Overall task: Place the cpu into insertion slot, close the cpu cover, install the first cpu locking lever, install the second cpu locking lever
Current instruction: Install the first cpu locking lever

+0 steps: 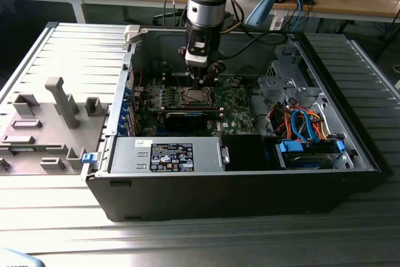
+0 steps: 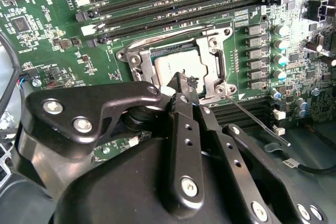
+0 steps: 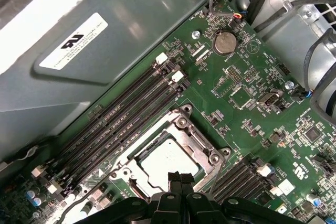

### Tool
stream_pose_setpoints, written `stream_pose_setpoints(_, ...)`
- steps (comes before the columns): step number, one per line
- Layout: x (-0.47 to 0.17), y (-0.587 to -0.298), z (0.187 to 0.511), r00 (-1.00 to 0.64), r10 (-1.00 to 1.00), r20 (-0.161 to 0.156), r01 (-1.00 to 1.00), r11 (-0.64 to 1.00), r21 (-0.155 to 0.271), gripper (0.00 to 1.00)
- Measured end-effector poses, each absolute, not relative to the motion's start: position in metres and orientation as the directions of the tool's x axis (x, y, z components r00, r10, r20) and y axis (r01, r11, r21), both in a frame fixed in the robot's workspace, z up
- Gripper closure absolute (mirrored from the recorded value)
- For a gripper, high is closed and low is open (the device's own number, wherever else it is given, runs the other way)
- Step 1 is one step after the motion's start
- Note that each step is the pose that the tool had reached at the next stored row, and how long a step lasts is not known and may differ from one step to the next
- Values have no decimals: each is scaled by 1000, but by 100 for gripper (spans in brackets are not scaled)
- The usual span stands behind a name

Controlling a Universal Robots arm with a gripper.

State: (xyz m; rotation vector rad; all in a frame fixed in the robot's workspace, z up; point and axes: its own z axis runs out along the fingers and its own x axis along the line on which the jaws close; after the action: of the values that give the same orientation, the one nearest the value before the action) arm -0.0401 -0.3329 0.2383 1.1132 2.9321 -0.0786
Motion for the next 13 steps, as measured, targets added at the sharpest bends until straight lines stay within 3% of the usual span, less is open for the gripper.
stream_pose_setpoints(13,-40,-333,238,-762,648,-22,648,760,-45,89)
